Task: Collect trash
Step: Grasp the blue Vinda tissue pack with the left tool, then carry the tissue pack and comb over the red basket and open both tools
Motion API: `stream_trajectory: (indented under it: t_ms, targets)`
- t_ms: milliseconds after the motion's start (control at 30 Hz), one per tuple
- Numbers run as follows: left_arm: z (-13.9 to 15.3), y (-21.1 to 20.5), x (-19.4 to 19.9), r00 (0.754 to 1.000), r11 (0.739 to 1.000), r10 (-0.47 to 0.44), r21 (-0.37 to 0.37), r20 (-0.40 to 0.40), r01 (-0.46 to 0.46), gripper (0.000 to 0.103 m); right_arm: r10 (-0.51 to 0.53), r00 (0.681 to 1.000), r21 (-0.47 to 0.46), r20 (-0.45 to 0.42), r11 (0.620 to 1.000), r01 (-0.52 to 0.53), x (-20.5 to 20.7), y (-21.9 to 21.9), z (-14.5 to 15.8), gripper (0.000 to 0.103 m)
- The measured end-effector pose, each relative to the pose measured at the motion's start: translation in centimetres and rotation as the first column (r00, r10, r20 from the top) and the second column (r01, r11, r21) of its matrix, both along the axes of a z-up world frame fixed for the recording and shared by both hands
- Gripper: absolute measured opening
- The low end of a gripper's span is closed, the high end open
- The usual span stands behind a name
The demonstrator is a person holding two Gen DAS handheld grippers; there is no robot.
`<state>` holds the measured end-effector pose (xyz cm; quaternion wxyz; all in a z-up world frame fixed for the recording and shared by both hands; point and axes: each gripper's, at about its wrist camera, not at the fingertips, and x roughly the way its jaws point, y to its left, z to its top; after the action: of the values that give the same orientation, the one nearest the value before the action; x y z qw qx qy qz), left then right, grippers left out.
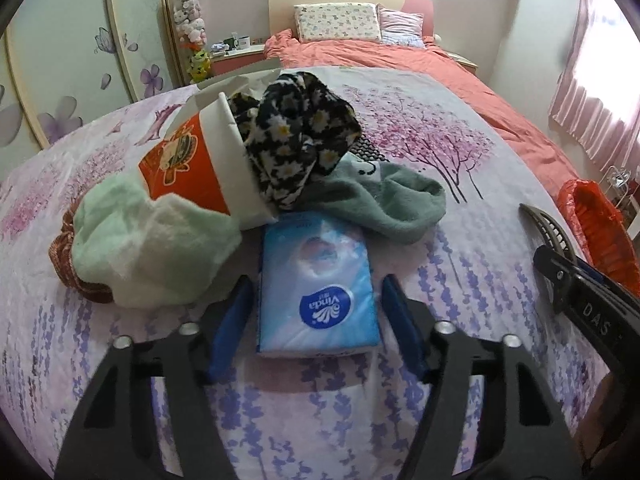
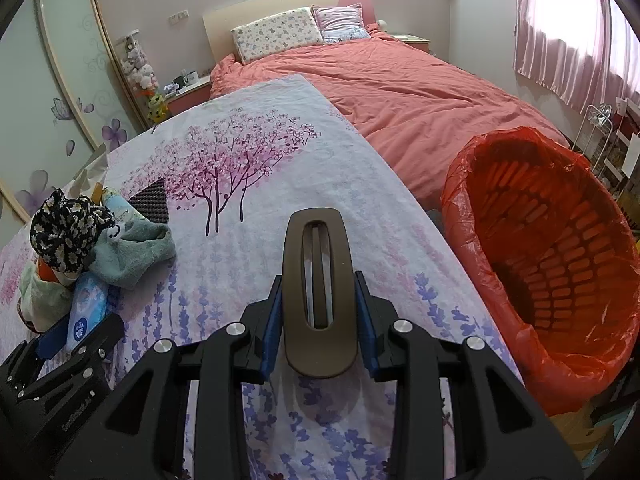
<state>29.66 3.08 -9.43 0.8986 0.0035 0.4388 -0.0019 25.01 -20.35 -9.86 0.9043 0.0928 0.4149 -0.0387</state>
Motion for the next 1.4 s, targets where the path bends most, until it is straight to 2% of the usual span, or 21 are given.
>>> stream_trajectory:
  t_ms: [100,467,800,1133,1400]
  targets:
    - [0.1,0.2,-0.1,1.0,1.0,-0.008,-0.012,0.006,0.008,0.052,0.0,1.0,0.022,0.007,1.0,0.0,0.0,0.0,0.0,0.033]
    - [1.1,1.7,-1.9,0.999,0.997,-0.036,-0.072,0.025,0.038,0.05,0.044,0.998,0.027,0.054,0.999,-0.045,-2.3,-0.4,1.0,0.033]
    - [3.7,0.2,-4.2,0.993,0.99,-0.096,-0.099,0.071,0.103,0.05,0.05,0.989,0.084,0.136,0.995,-0.062,-4.4,-1.7,3.9,0.032]
    - [7.1,-4.2,-5.8,0.971,0.966,-0.195,-0.142,0.138,0.214,0.05,0.0,0.971,0.099,0.24,0.995,-0.024,-7.0,-4.9,6.9,0.032]
    - [9.6,-10.3,-5.5,0.932,0.926,-0.308,-0.166,0.19,0.339,0.05,-0.096,0.947,0.105,0.306,0.992,0.067,-8.8,-9.4,8.5,0.033]
